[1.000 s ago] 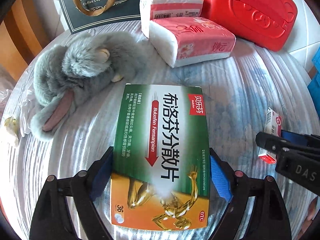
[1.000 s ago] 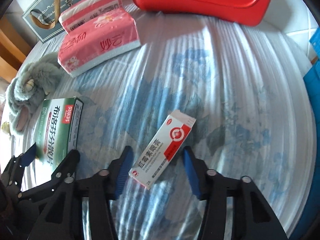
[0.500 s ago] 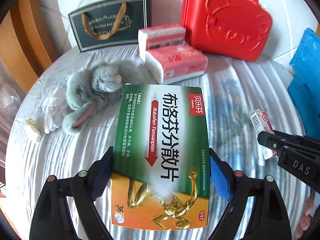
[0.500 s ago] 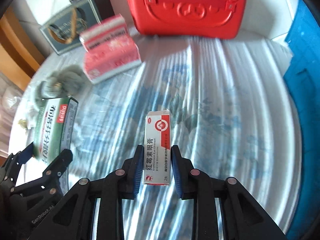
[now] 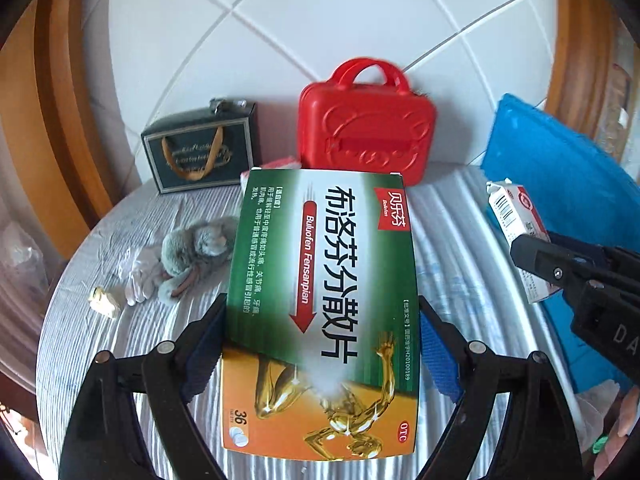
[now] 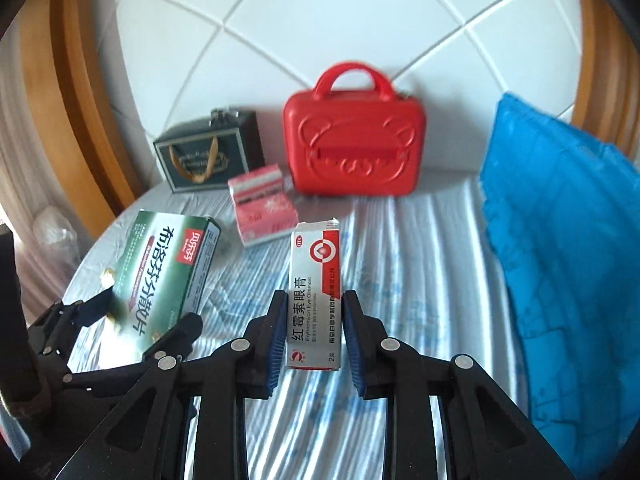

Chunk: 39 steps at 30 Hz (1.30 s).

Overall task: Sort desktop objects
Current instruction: 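Carry the ibuprofen box and ointment box toward the blue crate with both tools, then open both tools to drop the ibuprofen and ointment boxes into the crate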

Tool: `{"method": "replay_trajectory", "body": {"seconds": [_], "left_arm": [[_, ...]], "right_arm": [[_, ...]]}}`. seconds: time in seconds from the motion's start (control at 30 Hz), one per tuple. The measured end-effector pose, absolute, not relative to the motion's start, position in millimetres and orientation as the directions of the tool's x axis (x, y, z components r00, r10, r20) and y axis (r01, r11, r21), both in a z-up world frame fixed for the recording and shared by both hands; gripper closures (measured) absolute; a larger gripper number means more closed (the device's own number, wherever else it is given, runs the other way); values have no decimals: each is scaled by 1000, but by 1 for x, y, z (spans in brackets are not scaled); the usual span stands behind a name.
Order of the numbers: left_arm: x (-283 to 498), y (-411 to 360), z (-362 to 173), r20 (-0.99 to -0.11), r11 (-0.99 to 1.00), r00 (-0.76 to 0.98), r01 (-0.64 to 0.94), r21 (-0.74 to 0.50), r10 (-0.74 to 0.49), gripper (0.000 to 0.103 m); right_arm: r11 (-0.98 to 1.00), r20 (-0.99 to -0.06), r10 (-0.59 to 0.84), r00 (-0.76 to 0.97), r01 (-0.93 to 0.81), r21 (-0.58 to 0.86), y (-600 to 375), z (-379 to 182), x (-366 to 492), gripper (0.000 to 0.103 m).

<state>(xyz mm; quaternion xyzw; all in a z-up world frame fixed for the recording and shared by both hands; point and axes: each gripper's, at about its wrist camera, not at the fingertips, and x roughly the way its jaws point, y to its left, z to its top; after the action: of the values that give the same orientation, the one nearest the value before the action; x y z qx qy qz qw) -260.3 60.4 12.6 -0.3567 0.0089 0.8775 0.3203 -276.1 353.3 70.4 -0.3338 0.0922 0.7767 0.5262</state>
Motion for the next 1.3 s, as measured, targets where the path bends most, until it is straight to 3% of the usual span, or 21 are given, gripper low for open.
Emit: {"method": "replay_trajectory", "body": {"seconds": [0.43,0.67,0.8,0.93,1.1,1.3], "left_arm": [[-154,110,106,-485,-697,-555,-695,-178,677,16],[-75,198,168,-377,-645,-556,-745,-168,741,16],[-31,261,198,-366,-628,-542,-759,-174,756,16],[3,321,216,-413,-629,-527,-761,-160,743,16],[32,390,215,-541,-633,-489,-767,-107,684,16],[44,422,199,-641,-663,-462,-742,-99,613,16]], "right_arm": [[-375,-422,866,-269,-907,-192,286,163,-167,76],[-321,-325,912,-249,-928,-189,289,219,-49,76],[-303,-314,920,-233,-933,-194,307,248,27,76],[-295,-333,918,-217,-933,-206,332,267,86,76],[-298,-389,897,-210,-937,-182,362,270,143,76],[-336,-465,853,-236,-931,-145,392,253,175,76]]}}
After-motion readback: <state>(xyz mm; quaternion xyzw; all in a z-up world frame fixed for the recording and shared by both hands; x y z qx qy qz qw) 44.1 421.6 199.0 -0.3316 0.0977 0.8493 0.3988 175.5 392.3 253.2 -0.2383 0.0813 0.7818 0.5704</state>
